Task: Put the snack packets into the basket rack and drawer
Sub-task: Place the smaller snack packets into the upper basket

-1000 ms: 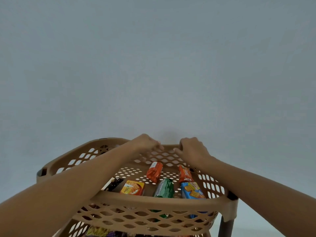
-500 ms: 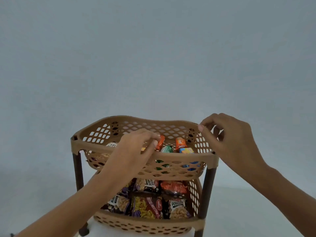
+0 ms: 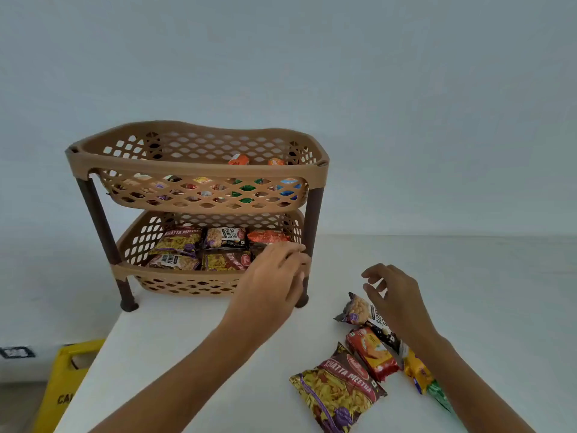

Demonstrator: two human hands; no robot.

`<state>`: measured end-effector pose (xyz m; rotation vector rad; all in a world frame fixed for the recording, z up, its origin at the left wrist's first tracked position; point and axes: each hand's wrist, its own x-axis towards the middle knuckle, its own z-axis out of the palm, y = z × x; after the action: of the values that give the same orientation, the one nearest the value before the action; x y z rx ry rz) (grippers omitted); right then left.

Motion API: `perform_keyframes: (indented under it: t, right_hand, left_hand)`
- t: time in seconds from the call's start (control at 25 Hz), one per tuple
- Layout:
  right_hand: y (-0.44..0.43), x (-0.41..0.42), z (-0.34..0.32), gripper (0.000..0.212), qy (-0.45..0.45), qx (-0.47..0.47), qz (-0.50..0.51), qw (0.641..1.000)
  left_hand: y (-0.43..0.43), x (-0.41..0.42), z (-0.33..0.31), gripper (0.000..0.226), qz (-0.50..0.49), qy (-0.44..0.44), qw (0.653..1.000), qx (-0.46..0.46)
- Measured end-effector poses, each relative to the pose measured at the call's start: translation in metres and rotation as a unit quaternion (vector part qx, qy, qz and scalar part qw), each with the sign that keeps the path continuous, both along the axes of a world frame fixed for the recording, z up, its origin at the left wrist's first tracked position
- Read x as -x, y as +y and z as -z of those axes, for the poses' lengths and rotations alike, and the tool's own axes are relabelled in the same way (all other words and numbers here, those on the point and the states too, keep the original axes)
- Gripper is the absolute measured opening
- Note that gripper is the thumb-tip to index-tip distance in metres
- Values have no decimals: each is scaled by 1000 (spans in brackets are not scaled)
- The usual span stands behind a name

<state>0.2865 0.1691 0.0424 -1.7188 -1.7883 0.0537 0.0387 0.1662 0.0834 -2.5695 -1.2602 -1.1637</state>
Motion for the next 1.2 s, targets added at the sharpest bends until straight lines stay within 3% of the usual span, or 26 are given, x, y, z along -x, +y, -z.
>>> perform_keyframes:
  t: [0.12,0.28,0.52,0.64,0.76,0.92,1.08,1.2]
  right_hand:
    - [5,-32,36,35,-36,118,1,992]
    - [15,-49,61,55,-81,265,-24,961]
    - [25,-57,71,58,-124,302,-29,945]
    - [23,-55,67,53,-151,256,1,955]
    - [19,-46,52,46,-120,175,22,977]
    - [10,-20,12,46,-91,53,14,994]
    - [0,17,-45,46,-159,-68,-43,984]
    - [-6,47,-88,48,-199,-133,-80,968]
  left_hand:
    - [-15,-25,39,22,19,3,996,82]
    - [-27,-48,84,21,6,-57,972,228]
    - [-33,-53,108,20,0,-43,962,269]
    - [-26,-46,101,20,-6,-51,969,242]
    - [-16,-32,79,23,-10,-77,976,203]
    - [4,-2,31,37,-87,-139,986,40]
    - [33,53,-21,49,-187,-206,960,-43]
    - [52,104,-42,51,-227,-181,954,-76]
